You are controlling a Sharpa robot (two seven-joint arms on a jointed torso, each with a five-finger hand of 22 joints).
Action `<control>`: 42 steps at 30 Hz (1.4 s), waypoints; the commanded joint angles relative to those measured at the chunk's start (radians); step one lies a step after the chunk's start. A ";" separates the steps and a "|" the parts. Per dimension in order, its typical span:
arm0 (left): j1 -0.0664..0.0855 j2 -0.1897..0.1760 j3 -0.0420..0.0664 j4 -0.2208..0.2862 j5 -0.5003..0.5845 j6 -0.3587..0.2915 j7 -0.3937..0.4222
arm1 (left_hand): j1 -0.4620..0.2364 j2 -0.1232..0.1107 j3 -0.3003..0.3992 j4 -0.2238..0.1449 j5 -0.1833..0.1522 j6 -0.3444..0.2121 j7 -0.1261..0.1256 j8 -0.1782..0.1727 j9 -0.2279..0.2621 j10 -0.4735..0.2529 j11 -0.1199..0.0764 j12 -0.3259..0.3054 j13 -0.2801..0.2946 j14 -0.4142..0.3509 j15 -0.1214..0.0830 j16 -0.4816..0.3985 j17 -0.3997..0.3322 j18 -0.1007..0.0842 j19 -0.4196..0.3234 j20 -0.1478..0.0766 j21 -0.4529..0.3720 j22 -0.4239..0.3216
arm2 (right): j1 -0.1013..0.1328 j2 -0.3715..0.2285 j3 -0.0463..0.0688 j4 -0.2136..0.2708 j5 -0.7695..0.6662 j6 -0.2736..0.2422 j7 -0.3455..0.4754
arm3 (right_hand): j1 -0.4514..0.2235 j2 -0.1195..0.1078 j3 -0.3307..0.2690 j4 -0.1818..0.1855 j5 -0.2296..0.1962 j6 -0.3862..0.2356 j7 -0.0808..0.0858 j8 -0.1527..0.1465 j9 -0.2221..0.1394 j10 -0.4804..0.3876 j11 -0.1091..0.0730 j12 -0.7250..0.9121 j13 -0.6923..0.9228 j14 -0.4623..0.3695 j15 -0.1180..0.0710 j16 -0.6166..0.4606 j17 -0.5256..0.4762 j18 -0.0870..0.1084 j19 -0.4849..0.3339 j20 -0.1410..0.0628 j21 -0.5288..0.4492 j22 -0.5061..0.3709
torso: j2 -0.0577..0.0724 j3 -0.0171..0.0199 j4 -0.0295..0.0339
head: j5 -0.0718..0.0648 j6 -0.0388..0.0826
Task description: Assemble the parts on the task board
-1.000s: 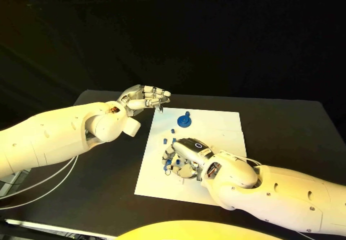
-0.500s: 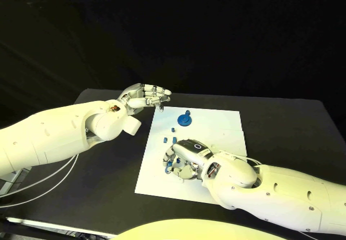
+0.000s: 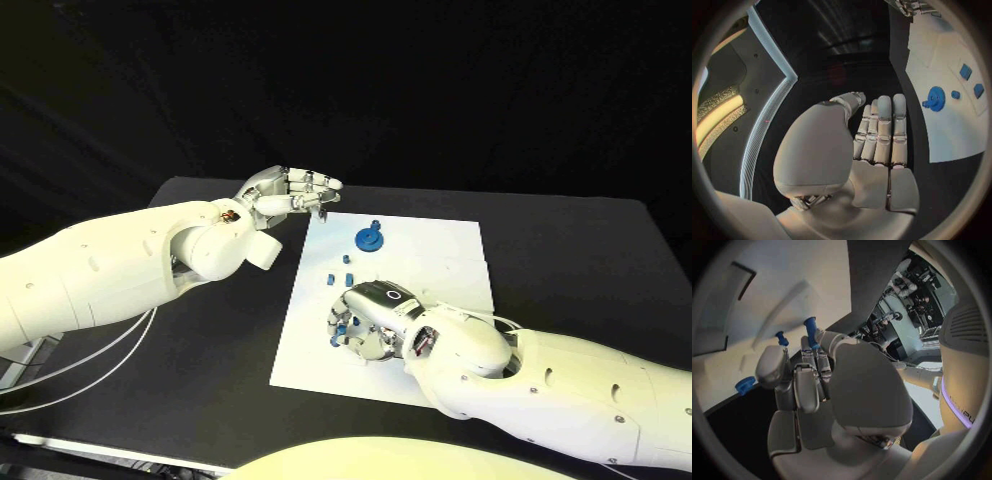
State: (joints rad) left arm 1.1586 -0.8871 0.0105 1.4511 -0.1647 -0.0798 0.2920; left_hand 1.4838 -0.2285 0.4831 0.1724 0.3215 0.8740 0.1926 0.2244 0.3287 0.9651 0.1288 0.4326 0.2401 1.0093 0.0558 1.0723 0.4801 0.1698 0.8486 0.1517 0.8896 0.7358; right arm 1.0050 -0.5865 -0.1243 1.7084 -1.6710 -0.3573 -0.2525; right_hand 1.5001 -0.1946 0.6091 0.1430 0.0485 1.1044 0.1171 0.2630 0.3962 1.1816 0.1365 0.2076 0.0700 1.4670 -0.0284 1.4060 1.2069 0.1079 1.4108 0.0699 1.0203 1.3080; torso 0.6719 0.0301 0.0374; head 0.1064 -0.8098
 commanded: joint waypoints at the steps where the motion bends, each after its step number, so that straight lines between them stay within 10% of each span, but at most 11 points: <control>1: 0.001 0.000 0.001 0.002 -0.001 0.015 0.006 | 0.000 0.007 0.001 -0.008 0.002 -0.001 0.004 0.003 -0.001 -0.007 0.000 0.006 -0.001 -0.002 0.001 -0.003 -0.002 0.014 -0.001 0.003 -0.006 -0.001 | -0.006 0.005 -0.001 -0.004 -0.051 0.023 -0.028 | -0.002 0.007 0.011 -0.004 0.004 -0.006 0.000 0.008 0.004 0.100 -0.094 0.005 0.049 0.034 -0.005 0.004 0.001 -0.012 -0.002 -0.002 -0.003 0.074 | 0.000 -0.0001 0.0000 | -0.001 0.000; 14: 0.001 0.001 0.001 0.002 -0.001 0.016 0.004 | -0.001 0.007 0.000 -0.008 0.002 -0.001 0.004 0.004 -0.001 -0.007 0.000 0.006 -0.001 -0.002 0.001 -0.004 -0.002 0.014 -0.001 0.003 -0.007 -0.001 | -0.020 0.023 -0.004 -0.002 -0.071 0.024 -0.025 | -0.033 -0.011 0.010 -0.019 0.036 -0.028 0.009 0.000 0.009 0.075 -0.085 -0.017 0.050 0.033 0.003 0.001 -0.006 -0.010 -0.009 0.003 -0.021 0.072 | -0.001 -0.0005 -0.0003 | -0.004 0.002; 17: 0.001 0.001 0.001 0.001 -0.001 0.016 0.004 | -0.001 0.007 0.000 -0.008 0.002 -0.001 0.004 0.004 -0.001 -0.007 0.000 0.006 -0.001 -0.002 0.001 -0.004 -0.002 0.014 -0.001 0.003 -0.007 -0.001 | -0.021 0.023 -0.005 -0.001 -0.060 0.012 -0.017 | -0.112 -0.074 -0.026 0.001 0.084 -0.108 0.044 -0.053 -0.009 -0.028 -0.044 -0.084 0.026 0.029 0.037 -0.003 -0.015 -0.007 -0.023 0.026 -0.064 0.060 | -0.001 -0.0007 -0.0005 | -0.004 0.002; 20: 0.001 0.001 0.001 0.001 -0.001 0.017 0.003 | -0.001 0.007 0.000 -0.008 0.002 -0.001 0.004 0.004 -0.001 -0.007 0.000 0.006 -0.001 -0.002 0.001 -0.004 -0.002 0.014 -0.001 0.003 -0.007 -0.001 | -0.021 0.020 -0.006 -0.001 -0.055 -0.004 -0.014 | -0.124 -0.088 -0.052 0.002 0.088 -0.127 0.051 -0.071 -0.016 -0.070 -0.032 -0.102 0.012 0.023 0.047 -0.010 -0.031 -0.001 -0.035 0.038 -0.105 0.047 | -0.001 -0.0013 -0.0007 | -0.006 0.004; 34: 0.001 0.002 0.000 -0.003 -0.001 0.018 0.000 | -0.002 0.008 0.000 -0.008 0.002 -0.002 0.004 0.004 -0.001 -0.008 0.000 0.006 -0.001 -0.002 0.001 -0.005 -0.002 0.013 -0.001 0.003 -0.008 -0.001 | -0.021 -0.040 -0.004 0.052 -0.036 -0.132 0.007 | -0.015 -0.033 -0.338 0.050 0.103 -0.156 0.050 -0.137 -0.060 -0.232 -0.021 -0.053 -0.002 0.004 0.056 -0.044 -0.097 0.025 -0.067 0.054 -0.276 -0.020 | -0.002 -0.0004 -0.0005 | -0.012 0.011; 42: 0.000 0.001 0.000 -0.005 0.000 0.019 0.000 | -0.002 0.008 0.000 -0.008 0.002 -0.002 0.004 0.004 -0.001 -0.008 0.000 0.006 -0.001 -0.002 0.001 -0.005 -0.002 0.013 -0.001 0.003 -0.008 -0.001 | 0.014 -0.168 0.021 0.136 0.115 -0.195 0.071 | 0.051 -0.018 -0.448 0.135 0.130 -0.156 0.055 -0.157 -0.076 -0.242 -0.022 0.006 0.001 0.001 0.055 -0.056 -0.121 0.028 -0.062 0.053 -0.306 -0.034 | -0.003 -0.0014 -0.0034 | -0.027 0.023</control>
State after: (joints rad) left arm 1.1586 -0.8870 0.0101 1.4452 -0.1647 -0.0781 0.2880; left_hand 1.4838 -0.2285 0.4831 0.1724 0.3215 0.8740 0.1926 0.2244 0.3287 0.9651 0.1288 0.4326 0.2401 1.0093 0.0557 1.0723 0.4795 0.1698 0.8487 0.1517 0.8858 0.7351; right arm 1.0104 -0.7379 -0.1058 1.8333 -1.6624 -0.4931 -0.2389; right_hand 1.5413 -0.2096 0.1624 0.2727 0.1748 0.9511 0.1663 0.1118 0.3216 0.9319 0.1158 0.2084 0.0698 1.4647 0.0196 1.3540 1.0871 0.1238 1.3513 0.1251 0.7105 1.2737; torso 0.6695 0.0291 0.0355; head 0.0842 -0.7901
